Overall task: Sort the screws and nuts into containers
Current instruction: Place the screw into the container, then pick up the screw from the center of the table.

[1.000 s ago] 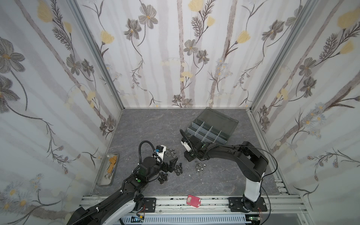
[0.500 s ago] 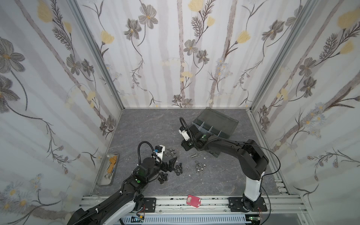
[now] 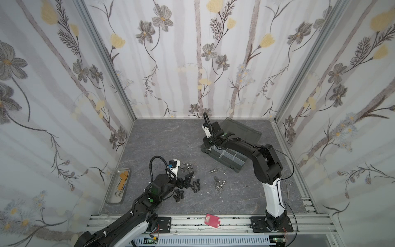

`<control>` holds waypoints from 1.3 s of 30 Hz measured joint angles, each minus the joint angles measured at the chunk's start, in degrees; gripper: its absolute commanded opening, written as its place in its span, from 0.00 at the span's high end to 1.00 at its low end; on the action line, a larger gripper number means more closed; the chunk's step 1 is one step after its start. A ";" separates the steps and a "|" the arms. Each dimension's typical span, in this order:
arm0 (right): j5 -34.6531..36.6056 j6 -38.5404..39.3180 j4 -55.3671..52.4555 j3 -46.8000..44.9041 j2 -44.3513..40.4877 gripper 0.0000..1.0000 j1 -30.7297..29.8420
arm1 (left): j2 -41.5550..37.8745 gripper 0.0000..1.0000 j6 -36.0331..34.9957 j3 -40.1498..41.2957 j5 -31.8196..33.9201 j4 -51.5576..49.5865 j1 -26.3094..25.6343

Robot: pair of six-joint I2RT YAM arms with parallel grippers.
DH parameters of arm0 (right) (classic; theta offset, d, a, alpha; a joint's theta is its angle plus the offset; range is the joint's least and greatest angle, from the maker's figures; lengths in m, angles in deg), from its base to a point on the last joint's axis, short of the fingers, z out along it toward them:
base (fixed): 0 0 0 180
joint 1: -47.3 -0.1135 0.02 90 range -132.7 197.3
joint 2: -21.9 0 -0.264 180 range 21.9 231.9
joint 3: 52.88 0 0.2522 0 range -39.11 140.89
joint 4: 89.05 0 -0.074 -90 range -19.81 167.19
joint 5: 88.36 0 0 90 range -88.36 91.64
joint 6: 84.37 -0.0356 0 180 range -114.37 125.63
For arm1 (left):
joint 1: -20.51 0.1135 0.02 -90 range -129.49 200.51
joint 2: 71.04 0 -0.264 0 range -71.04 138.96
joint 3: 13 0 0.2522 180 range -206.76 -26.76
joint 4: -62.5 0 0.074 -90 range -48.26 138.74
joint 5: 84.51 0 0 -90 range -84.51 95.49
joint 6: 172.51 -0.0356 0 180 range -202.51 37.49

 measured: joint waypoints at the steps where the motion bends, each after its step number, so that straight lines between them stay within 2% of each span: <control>1: 0.00 0.11 -0.24 0.00 0.13 0.63 -0.11 | 0.11 0.00 0.00 0.00 0.00 0.02 0.00; 4: 0.00 0.22 -0.35 -0.11 0.15 0.54 -0.15 | 0.26 0.00 0.00 0.00 0.00 0.02 0.00; 9: 0.44 0.61 -0.39 -2.64 -2.10 0.53 -0.07 | 0.26 0.00 0.00 0.00 0.04 0.02 0.00; 15: -2.64 0.37 5.27 -21.09 -20.87 0.52 -1.20 | 0.26 0.00 -0.22 0.00 0.00 0.02 -0.48; 19: -2.32 -1.49 6.34 -33.18 -30.38 0.33 -4.87 | 0.48 0.00 -0.85 0.00 0.02 0.04 -0.66; 23: -1.90 -5.31 5.46 -41.97 -36.28 0.18 -9.68 | 1.31 0.00 -0.92 -0.02 0.24 0.04 -0.81; 27: -0.24 -9.55 4.92 -43.98 -35.12 0.12 -10.51 | 2.10 0.00 -1.05 -0.15 0.22 0.07 -1.03; 30: 2.03 -11.02 4.74 -42.12 -30.73 0.08 -11.43 | 2.23 0.00 -1.07 -0.17 0.22 0.07 -1.16; 35: 3.82 -11.72 4.07 -39.15 -24.37 0.08 -13.22 | 1.88 0.00 -1.09 -0.17 0.42 0.07 -1.29; 39: 5.92 -12.50 3.30 -37.31 -21.49 0.13 -13.27 | 1.86 0.00 -1.22 -0.17 0.44 0.07 -1.29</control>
